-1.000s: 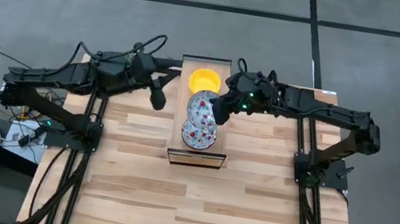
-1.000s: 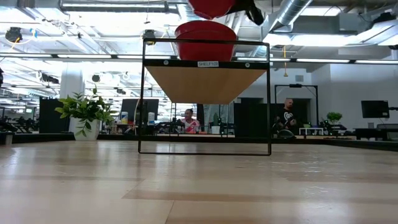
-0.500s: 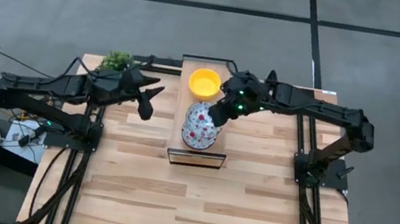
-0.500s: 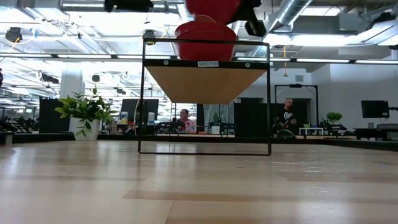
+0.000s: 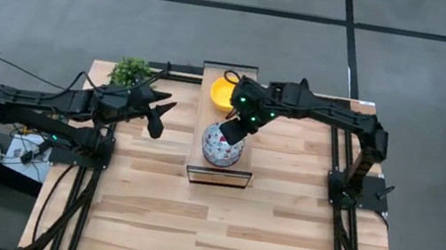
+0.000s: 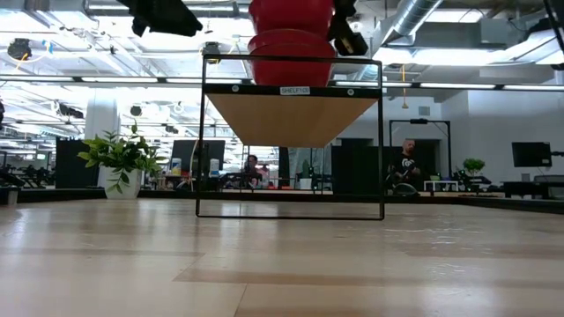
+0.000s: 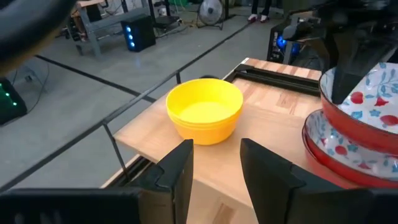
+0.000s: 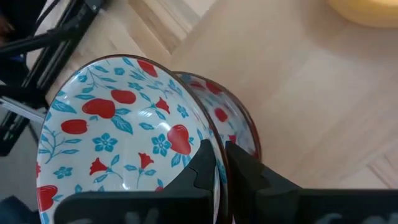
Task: Pick & Place Mini bowls
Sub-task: Stack the red patterned bowl on top of the red patterned bowls on the shelf
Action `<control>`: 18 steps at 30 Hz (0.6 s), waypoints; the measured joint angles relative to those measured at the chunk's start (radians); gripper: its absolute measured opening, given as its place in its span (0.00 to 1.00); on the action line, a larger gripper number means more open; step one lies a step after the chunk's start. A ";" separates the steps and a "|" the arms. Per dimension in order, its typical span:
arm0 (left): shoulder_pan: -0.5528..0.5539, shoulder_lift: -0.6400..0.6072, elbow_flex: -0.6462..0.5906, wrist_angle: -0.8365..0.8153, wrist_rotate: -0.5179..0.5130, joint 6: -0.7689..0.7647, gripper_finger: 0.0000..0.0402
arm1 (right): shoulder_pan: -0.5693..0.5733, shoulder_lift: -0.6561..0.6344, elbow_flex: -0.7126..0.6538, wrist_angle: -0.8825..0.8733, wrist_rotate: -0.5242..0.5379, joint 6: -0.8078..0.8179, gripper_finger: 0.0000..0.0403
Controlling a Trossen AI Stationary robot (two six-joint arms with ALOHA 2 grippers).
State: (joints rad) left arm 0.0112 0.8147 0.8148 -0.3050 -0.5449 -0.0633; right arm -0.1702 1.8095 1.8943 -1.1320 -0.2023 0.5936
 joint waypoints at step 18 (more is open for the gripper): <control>0.000 -0.068 -0.045 0.023 0.000 -0.002 0.33 | 0.008 0.046 0.003 0.017 -0.026 -0.011 0.03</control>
State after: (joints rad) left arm 0.0109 0.7464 0.7700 -0.2821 -0.5449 -0.0654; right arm -0.1626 1.8553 1.8973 -1.1148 -0.2287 0.5831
